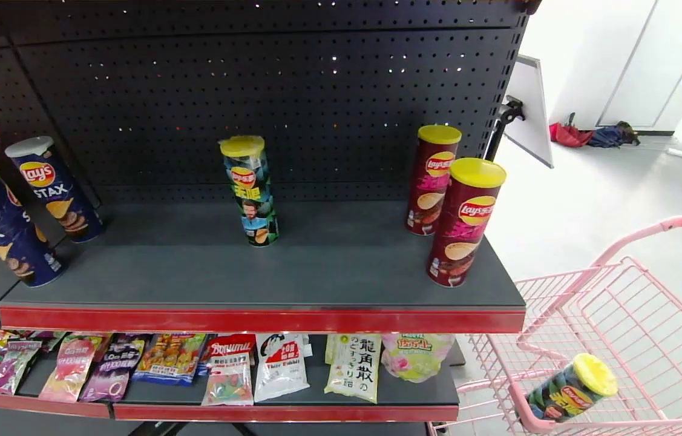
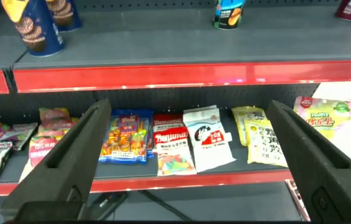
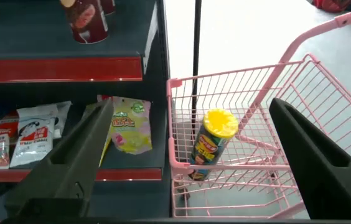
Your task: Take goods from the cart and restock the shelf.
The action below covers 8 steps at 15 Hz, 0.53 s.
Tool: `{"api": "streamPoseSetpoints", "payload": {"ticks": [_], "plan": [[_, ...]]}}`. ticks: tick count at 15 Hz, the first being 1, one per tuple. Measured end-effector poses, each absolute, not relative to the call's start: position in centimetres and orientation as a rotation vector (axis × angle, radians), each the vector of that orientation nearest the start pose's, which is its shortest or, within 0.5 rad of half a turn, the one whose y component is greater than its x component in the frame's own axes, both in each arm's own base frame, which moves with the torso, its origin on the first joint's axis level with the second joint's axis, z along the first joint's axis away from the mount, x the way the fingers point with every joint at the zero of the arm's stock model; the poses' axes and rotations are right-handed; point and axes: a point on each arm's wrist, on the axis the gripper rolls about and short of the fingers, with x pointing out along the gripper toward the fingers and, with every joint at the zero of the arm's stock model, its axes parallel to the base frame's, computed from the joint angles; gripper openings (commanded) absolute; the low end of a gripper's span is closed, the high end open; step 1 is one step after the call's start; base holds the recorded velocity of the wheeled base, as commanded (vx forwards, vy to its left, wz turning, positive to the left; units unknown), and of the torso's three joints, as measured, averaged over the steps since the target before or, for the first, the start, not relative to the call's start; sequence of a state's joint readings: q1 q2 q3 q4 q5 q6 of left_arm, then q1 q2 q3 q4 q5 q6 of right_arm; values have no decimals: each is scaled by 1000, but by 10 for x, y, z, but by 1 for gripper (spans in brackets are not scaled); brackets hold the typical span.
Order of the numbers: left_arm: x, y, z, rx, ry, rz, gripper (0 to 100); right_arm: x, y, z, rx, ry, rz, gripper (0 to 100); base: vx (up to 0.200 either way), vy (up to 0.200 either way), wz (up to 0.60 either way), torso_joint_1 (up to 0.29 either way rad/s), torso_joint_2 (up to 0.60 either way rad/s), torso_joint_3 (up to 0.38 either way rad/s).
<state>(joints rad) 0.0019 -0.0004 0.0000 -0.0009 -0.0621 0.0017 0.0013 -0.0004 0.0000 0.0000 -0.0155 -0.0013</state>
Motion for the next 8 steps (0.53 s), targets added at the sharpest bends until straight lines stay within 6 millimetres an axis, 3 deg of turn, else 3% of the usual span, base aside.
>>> {"api": "streamPoseSetpoints", "payload": {"ticks": [8], "plan": [[-23, -1, 76, 1, -1, -60, 100, -23, 0, 75, -1, 0, -14, 100, 0, 0, -600, 2, 2, 0]]}}
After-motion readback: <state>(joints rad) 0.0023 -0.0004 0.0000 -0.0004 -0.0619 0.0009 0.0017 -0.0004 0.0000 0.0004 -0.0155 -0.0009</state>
